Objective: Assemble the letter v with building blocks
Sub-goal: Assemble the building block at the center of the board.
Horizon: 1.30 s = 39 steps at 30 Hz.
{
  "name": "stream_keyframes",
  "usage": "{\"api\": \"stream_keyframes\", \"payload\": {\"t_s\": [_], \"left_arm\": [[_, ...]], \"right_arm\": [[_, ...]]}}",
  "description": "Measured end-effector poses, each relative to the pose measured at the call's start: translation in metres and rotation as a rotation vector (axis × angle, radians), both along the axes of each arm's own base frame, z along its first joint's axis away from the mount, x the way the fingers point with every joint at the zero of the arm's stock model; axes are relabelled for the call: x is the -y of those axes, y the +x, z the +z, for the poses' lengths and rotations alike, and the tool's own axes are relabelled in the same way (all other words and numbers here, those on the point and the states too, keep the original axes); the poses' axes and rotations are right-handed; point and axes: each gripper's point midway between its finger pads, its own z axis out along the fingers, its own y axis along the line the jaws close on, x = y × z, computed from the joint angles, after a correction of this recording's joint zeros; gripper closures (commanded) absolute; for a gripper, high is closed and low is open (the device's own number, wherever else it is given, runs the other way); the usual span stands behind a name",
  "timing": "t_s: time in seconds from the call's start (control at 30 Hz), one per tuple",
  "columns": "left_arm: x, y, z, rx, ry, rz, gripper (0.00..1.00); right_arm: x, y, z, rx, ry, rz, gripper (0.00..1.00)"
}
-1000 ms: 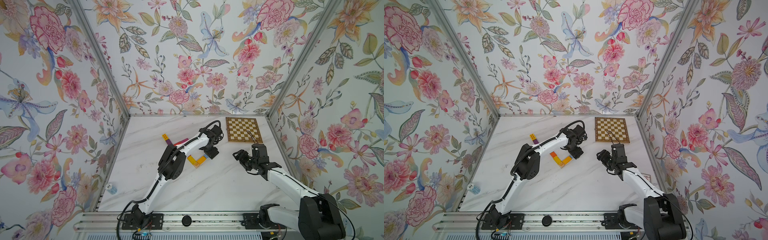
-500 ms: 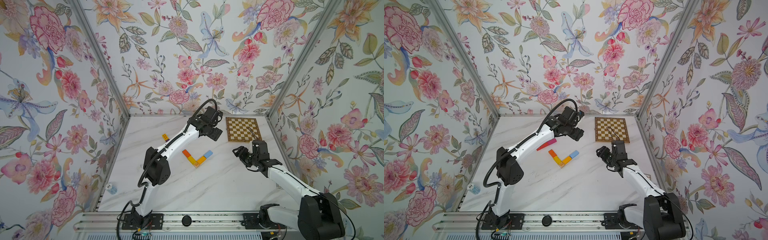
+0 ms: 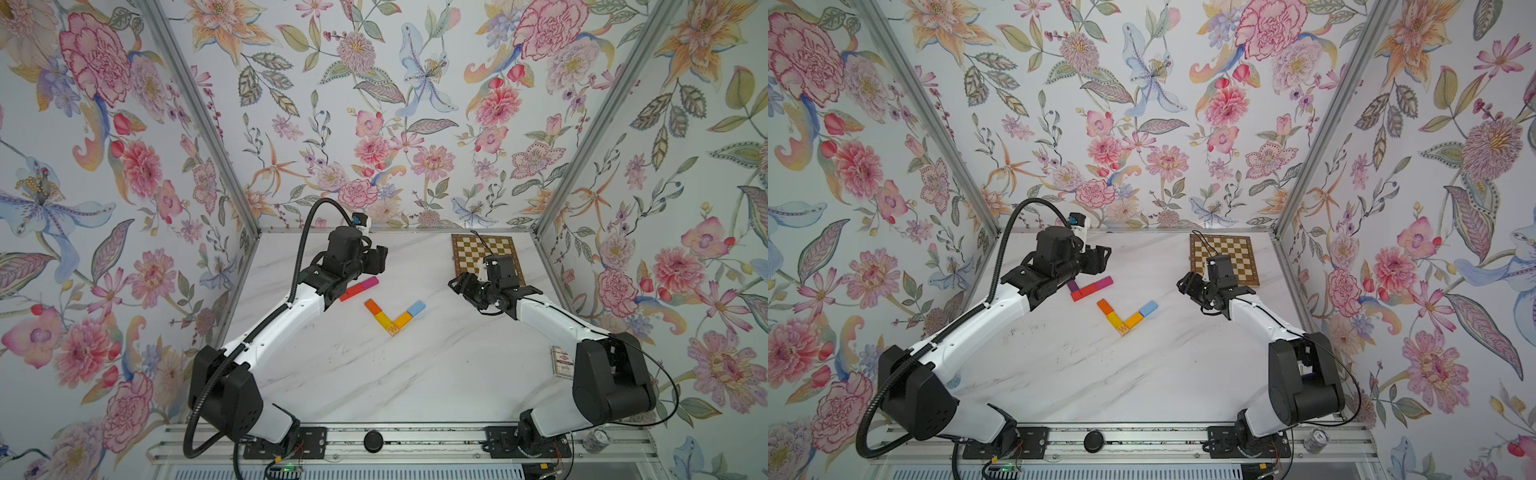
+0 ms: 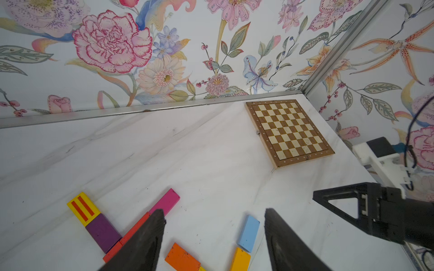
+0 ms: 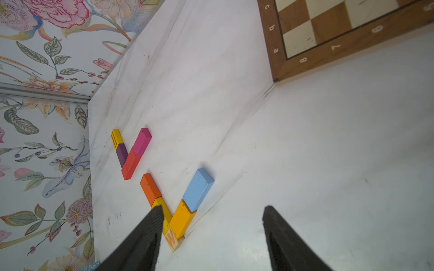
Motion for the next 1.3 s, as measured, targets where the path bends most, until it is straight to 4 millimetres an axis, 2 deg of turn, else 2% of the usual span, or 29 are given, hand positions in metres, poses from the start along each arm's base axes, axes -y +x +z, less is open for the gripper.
{"api": "stream_keyframes", "payload": {"t_s": [0.13,0.33,0.57,0.73,0.97,1.3], "left_arm": [[-0.019,-0.011,0.006,0.035,-0.016,0.067,0.31],[-0.053,-0.027,-0.005,0.039,-0.008,0.172,0.31],[-0.081,-0.040,-0.002,0.062,-0.035,0.259,0.32],[-0.088,-0.045,-0.014,0.042,-0.035,0.286,0.32],[-0.095,-0.048,-0.025,0.011,-0.037,0.314,0.33],[-0.101,-0.050,-0.030,-0.002,-0.042,0.342,0.33]], "right_arm": [[-0.015,0.011,-0.012,-0.031,-0.025,0.059,0.31],[-0.031,0.026,-0.038,-0.086,-0.066,0.126,0.31],[-0.036,0.033,-0.059,-0.129,-0.101,0.162,0.30],[-0.044,0.042,-0.062,-0.128,-0.104,0.181,0.30],[-0.069,0.048,-0.060,-0.116,-0.089,0.242,0.30],[-0.089,0.032,-0.078,-0.170,-0.090,0.303,0.32]]}}
